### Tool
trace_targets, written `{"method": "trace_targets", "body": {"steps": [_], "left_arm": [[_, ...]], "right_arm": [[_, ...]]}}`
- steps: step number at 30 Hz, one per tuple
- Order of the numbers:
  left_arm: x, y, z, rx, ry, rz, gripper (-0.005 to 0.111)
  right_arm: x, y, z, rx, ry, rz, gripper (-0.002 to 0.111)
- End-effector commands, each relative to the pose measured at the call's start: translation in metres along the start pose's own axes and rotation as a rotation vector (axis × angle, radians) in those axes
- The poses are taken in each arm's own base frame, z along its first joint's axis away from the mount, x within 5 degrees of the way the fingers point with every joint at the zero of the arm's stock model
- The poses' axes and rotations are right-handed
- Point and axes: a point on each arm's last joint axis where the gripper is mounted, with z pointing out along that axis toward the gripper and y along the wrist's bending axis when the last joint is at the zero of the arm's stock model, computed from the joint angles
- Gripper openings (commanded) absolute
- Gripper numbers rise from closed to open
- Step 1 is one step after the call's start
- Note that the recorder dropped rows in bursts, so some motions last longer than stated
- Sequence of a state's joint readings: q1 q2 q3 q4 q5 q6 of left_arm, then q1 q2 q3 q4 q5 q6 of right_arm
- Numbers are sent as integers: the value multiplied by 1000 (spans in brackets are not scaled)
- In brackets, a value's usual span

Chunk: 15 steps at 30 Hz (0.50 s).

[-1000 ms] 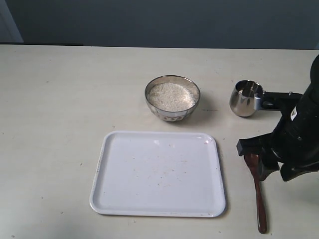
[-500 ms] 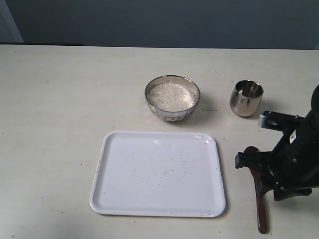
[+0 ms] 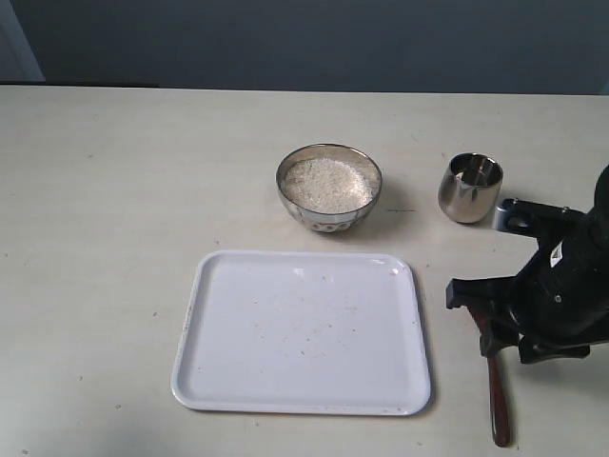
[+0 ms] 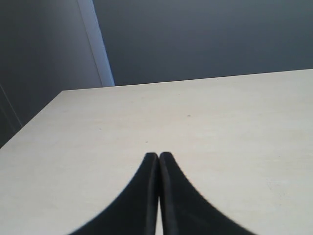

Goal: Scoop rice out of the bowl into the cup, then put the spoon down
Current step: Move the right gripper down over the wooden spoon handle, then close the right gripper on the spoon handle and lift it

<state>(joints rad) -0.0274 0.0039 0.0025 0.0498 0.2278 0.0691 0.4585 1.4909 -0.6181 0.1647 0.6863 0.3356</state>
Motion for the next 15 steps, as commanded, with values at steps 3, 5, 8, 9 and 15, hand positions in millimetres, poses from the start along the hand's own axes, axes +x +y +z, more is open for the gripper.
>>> {"method": "trace_targets", "body": {"steps": [3,5,8,9,15], "left_arm": [[-2,0,-1,6,-20,-8,0],[-2,0,-1,6,-20,-8,0],[-2,0,-1,6,-20,-8,0],[-2,0,-1,6,-20,-8,0],[-2,0,-1,6,-20,-8,0]], "right_arm": [[3,4,2,14,-4,-38,40],[7,11,4,12,-1,-68,39],[12,21,10,30,-2,-110,39],[13,23,12,41,-1,-117,39],[16,25,20,127,-4,-80,39]]}}
